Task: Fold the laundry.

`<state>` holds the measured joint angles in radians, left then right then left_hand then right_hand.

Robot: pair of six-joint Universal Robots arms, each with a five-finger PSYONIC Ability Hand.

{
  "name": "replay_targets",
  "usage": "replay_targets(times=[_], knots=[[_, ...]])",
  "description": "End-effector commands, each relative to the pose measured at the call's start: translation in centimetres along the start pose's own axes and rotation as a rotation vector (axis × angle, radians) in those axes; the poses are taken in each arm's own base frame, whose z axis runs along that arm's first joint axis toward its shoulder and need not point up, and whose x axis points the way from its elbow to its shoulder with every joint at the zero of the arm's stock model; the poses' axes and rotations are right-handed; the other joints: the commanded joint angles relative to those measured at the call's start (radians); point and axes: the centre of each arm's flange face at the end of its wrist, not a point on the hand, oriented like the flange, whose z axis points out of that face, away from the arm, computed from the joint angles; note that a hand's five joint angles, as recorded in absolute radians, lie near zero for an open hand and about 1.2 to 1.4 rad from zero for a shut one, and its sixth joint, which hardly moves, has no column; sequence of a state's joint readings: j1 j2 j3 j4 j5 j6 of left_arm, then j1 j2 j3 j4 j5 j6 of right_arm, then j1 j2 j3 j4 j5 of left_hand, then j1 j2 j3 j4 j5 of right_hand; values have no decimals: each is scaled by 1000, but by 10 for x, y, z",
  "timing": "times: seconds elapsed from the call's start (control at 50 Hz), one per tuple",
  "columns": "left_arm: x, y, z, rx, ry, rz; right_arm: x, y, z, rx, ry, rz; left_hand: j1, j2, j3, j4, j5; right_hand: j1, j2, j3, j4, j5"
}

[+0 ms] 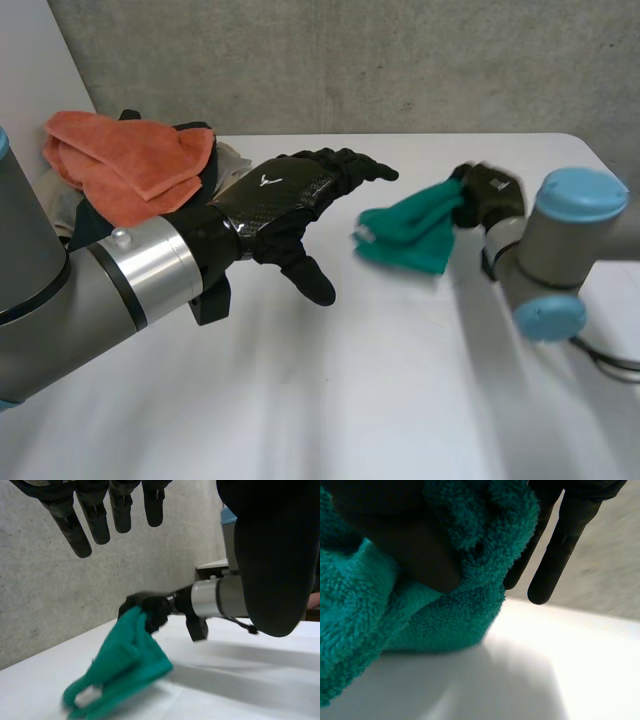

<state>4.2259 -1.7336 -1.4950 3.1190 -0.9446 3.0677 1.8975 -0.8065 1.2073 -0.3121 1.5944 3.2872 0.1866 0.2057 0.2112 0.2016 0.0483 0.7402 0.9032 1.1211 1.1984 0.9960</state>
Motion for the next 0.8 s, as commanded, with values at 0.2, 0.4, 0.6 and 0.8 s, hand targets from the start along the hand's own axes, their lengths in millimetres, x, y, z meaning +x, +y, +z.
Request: replay_targets(times=[0.2,0.4,0.6,0.8], knots=[[13,-3,4,15,11,15,176,-31,102,161,400,-81,-12,-31,-37,-27,-48,656,493,275,198,226],[13,6,9,-12,17,6,242,-7,106,116,438,-113,-12,-31,-37,-27,-48,656,493,275,198,226],[19,7,11,-15,33,6,273,-20,89,72,542,-122,-12,-31,-37,-27,-48,-566,-729,-947,-1024,-996],[19,5,7,-11,26,3,258,-47,76,32,624,-347,-12,-31,-37,-27,-48,-566,-729,-947,-1024,-996]])
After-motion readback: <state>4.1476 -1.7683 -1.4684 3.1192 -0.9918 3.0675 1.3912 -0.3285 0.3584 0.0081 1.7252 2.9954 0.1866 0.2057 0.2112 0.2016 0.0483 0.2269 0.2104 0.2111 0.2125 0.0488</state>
